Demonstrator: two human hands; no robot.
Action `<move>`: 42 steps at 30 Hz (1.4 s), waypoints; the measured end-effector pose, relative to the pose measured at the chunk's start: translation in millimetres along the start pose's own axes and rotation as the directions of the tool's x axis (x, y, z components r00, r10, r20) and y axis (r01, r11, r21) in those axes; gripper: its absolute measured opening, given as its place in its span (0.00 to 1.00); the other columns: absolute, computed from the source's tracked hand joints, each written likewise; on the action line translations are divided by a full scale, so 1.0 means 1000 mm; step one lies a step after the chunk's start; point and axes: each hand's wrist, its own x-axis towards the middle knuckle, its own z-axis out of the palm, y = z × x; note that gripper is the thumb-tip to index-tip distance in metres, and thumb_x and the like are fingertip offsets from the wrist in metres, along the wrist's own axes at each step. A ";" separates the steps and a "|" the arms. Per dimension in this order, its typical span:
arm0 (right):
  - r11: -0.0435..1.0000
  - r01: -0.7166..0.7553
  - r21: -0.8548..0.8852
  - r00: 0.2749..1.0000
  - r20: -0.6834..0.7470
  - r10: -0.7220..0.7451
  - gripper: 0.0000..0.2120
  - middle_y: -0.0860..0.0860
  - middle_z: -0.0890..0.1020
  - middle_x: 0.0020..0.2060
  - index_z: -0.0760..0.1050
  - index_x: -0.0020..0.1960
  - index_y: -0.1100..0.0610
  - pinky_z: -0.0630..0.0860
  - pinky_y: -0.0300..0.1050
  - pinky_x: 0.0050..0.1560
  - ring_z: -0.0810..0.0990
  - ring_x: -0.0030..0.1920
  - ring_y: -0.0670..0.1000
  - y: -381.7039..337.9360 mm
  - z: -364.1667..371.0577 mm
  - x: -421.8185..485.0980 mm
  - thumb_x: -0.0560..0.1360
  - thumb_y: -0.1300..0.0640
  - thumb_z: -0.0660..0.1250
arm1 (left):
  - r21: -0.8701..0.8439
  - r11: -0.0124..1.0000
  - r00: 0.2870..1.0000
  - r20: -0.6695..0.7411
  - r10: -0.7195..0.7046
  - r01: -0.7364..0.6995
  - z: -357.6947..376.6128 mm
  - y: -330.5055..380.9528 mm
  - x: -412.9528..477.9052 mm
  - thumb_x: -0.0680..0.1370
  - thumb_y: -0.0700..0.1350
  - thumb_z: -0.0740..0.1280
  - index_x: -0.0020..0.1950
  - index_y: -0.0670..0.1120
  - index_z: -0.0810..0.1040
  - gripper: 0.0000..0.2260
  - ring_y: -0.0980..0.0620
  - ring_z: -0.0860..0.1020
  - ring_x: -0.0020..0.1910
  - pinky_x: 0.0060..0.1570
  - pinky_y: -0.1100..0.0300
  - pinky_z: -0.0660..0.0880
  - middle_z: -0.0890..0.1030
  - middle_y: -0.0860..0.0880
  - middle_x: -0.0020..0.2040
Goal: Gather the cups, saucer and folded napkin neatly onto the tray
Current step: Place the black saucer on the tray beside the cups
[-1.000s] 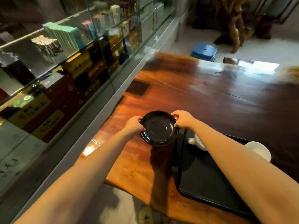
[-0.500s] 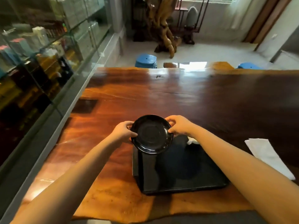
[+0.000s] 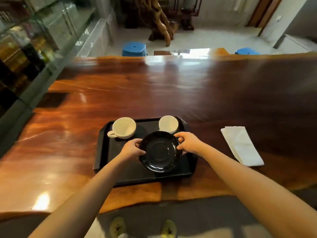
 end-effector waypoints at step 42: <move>0.955 -0.091 -0.283 0.995 0.012 0.099 0.30 0.59 0.66 0.71 0.55 0.76 0.57 0.73 0.51 0.64 0.70 0.67 0.59 0.060 0.006 0.087 0.77 0.65 0.60 | 0.418 0.900 0.992 -0.038 -0.121 0.126 0.065 -0.015 0.077 0.74 0.38 0.66 0.67 0.42 0.69 0.21 0.44 0.80 0.42 0.42 0.52 0.81 0.78 0.41 0.58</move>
